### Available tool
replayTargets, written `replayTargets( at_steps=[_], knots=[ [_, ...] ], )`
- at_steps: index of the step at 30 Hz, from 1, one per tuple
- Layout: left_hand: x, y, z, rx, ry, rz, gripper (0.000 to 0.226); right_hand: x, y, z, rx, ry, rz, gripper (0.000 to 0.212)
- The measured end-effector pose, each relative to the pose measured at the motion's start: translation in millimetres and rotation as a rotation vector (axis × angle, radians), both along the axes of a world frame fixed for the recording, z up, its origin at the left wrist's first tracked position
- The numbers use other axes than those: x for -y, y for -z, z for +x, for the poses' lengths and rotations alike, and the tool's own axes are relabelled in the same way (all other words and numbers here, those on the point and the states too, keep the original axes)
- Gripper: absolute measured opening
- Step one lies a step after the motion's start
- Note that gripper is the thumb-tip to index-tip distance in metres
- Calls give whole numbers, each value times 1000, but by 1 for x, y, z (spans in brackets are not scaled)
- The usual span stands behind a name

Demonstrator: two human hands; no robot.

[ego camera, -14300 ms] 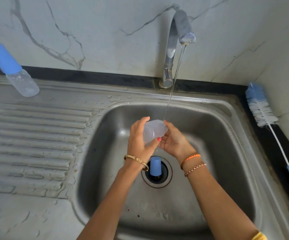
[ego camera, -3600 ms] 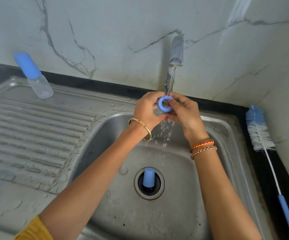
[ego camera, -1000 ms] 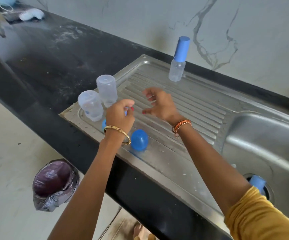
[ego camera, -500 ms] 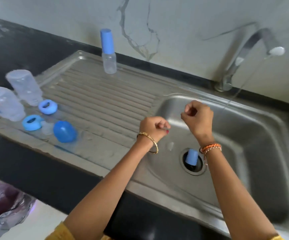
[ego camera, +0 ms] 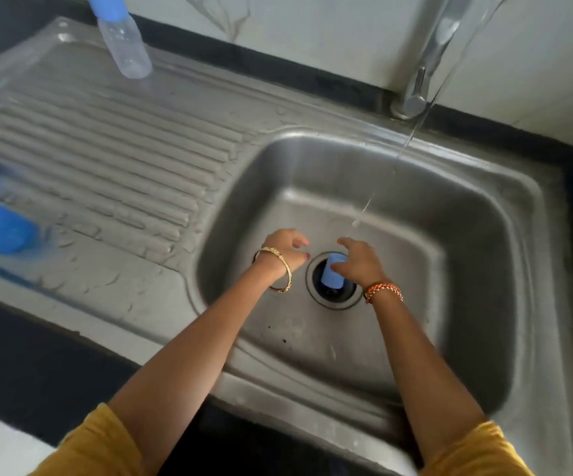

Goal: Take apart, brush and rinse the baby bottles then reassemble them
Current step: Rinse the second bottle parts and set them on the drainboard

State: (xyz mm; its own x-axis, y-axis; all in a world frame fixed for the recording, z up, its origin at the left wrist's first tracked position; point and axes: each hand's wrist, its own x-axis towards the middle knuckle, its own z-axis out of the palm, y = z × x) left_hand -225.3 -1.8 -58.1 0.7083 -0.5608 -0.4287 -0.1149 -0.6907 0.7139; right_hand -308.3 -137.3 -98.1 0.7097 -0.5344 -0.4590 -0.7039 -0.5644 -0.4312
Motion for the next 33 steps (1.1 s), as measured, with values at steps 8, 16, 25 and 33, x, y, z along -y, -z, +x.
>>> replayTargets(
  at_steps=[8, 16, 25, 33],
  knots=[
    [14, 20, 4, 132, 73, 144, 33, -7, 25, -2, -8, 28, -74, 64],
    [6, 28, 22, 257, -29, 241, 45, -39, 34, 55, 264, -311, -60, 49],
    [18, 27, 25, 36, -212, -8, 40, -16, 15, 56, 548, 464, 287, 14],
    [75, -12, 6, -114, -204, -442, 35, 39, -61, 31, 1018, 1178, 1286, 27]
  ],
)
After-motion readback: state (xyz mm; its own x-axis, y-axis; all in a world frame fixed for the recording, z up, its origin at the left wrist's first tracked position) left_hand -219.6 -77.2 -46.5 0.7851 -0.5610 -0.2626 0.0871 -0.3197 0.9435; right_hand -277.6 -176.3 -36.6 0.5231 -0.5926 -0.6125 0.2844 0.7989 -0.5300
